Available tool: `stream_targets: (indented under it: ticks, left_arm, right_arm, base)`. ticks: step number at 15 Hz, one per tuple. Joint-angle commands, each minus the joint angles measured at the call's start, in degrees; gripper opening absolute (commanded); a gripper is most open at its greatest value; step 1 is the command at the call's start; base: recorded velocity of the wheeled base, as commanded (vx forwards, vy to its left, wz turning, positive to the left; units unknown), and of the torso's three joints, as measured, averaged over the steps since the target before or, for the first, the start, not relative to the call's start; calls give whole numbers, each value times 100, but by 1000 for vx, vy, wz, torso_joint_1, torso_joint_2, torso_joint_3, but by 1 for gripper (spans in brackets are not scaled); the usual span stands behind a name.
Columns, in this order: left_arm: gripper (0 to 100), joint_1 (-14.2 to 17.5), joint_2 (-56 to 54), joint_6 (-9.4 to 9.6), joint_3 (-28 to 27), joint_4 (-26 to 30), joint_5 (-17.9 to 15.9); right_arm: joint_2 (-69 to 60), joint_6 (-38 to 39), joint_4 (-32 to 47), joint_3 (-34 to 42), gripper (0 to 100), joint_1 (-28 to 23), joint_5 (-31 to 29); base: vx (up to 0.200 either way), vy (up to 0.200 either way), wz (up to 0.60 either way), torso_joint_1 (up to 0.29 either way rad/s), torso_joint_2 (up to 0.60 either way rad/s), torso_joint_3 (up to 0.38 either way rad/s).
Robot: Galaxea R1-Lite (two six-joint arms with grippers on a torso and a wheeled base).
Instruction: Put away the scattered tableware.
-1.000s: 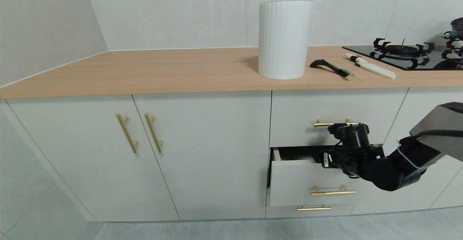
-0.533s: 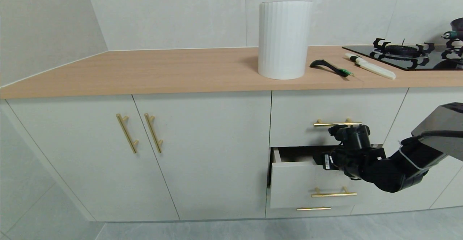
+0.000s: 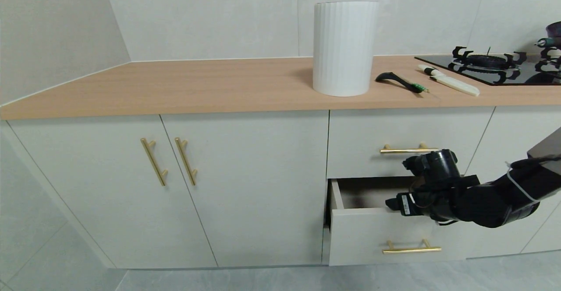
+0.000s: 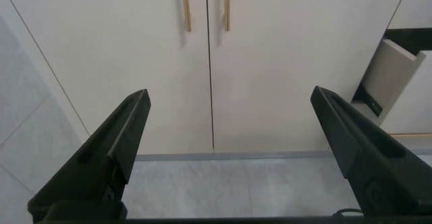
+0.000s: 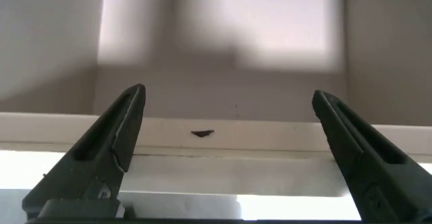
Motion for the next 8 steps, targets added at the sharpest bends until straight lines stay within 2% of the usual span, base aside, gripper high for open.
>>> stream_targets:
  ticks: [1,8]
  left_arm:
    - [100,2,2,-1,0,2,1]
    - [100,2,2,-10,0,2,1]
  right_arm:
    - [-261,-100,144,11,100,10,6]
    - [-507,-417,1400,-33,100,62,6]
  base:
    - [0,0,0,0,0,0]
    - [0,0,0,0,0,0]
